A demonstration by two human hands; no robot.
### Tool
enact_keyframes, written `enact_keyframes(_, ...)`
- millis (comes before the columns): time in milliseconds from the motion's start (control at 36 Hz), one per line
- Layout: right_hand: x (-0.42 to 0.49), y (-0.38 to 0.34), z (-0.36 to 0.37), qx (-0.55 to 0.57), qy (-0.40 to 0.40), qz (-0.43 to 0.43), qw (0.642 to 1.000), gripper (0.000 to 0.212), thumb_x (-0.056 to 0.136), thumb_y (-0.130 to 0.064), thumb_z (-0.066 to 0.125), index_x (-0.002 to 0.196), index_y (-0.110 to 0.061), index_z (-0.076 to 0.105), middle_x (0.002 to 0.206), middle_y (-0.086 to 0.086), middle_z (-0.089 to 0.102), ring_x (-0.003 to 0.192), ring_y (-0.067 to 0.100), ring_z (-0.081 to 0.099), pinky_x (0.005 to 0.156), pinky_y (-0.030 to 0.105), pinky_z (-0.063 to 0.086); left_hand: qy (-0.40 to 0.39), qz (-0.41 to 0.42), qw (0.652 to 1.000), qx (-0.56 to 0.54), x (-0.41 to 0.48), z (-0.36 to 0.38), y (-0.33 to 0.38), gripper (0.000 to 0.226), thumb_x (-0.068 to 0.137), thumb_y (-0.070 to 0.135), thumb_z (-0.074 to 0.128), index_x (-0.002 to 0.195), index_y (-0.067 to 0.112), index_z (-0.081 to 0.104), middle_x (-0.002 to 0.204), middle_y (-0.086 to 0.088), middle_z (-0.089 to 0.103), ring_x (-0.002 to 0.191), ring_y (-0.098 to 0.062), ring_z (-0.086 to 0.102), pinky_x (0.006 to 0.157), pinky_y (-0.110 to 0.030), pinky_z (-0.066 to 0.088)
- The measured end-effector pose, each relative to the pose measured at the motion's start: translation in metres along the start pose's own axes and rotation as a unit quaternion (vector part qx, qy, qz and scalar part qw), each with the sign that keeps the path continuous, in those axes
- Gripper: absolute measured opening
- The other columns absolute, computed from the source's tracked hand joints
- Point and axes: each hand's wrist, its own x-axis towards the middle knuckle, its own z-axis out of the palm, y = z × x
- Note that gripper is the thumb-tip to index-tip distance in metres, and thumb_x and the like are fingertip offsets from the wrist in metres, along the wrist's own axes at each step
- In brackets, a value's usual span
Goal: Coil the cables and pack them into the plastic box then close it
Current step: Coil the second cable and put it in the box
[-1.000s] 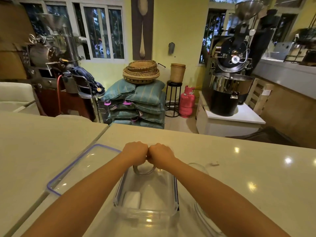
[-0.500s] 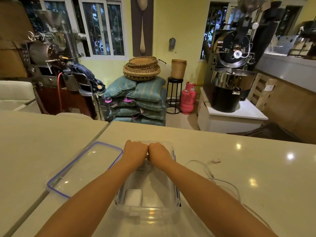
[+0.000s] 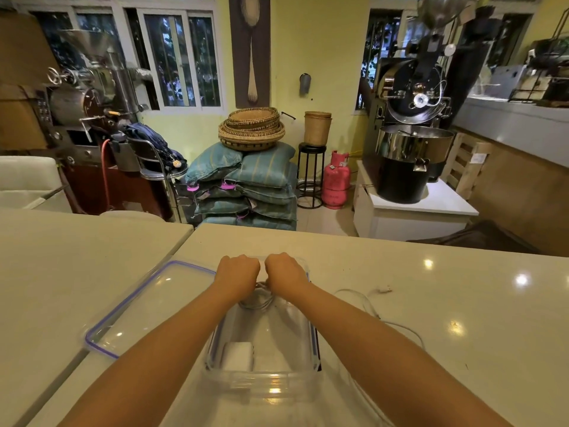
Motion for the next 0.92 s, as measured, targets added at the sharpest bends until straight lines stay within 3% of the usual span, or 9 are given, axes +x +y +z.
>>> enact_keyframes(194, -0.013, 0.018, -0.038, -0.011, 0.067, -0.030, 0.997, 0.029, 0.088, 0.001, 0.049, 0.117, -0.002, 0.055, 0.120, 0.019, 0.057, 0.108, 0.033, 0.056, 0.088, 0.036, 0.047, 0.018, -0.017, 0.986, -0.165, -0.003, -0.019, 0.006, 0.025, 0.089, 0.015, 0.048, 0.110, 0.014, 0.062, 0.107, -0.008, 0.066, 0.089, -0.023, 0.061, 0.081, -0.031, 0.050)
enact_keyframes(333, -0.026, 0.061, -0.071, 0.007, 0.111, -0.013, 0.994, 0.026, 0.086, 0.002, 0.049, 0.110, -0.002, 0.059, 0.114, 0.020, 0.061, 0.103, 0.034, 0.057, 0.089, 0.043, 0.049, 0.056, 0.049, 0.960, -0.268, -0.011, -0.038, 0.031, 0.027, 0.091, 0.013, 0.043, 0.108, 0.010, 0.064, 0.109, -0.011, 0.067, 0.095, -0.026, 0.062, 0.084, -0.035, 0.050)
enact_keyframes(417, -0.043, 0.091, -0.084, 0.021, 0.127, 0.015, 0.992, 0.026, 0.086, 0.000, 0.051, 0.110, -0.003, 0.060, 0.116, 0.018, 0.061, 0.105, 0.032, 0.056, 0.088, 0.037, 0.046, 0.063, 0.096, 0.947, -0.301, -0.018, -0.049, 0.054, 0.028, 0.090, 0.013, 0.043, 0.108, 0.009, 0.065, 0.113, -0.011, 0.067, 0.102, -0.026, 0.060, 0.090, -0.036, 0.048)
enact_keyframes(694, -0.102, 0.164, -0.080, 0.063, 0.057, 0.074, 0.994, 0.030, 0.083, -0.011, 0.062, 0.113, -0.003, 0.063, 0.115, 0.015, 0.064, 0.104, 0.026, 0.058, 0.079, 0.024, 0.039, -0.019, 0.211, 0.942, -0.261, -0.024, -0.051, 0.130, 0.031, 0.093, 0.015, 0.041, 0.118, 0.010, 0.059, 0.126, -0.009, 0.060, 0.114, -0.024, 0.054, 0.095, -0.032, 0.043)
enact_keyframes(917, -0.120, 0.186, -0.052, 0.079, -0.001, 0.088, 0.993, 0.031, 0.087, -0.017, 0.058, 0.115, -0.004, 0.061, 0.120, 0.013, 0.062, 0.108, 0.024, 0.056, 0.077, 0.021, 0.037, -0.064, 0.205, 0.955, -0.205, -0.008, -0.026, 0.153, 0.038, 0.092, 0.005, 0.038, 0.128, 0.015, 0.049, 0.134, -0.011, 0.051, 0.120, -0.026, 0.049, 0.097, -0.034, 0.041)
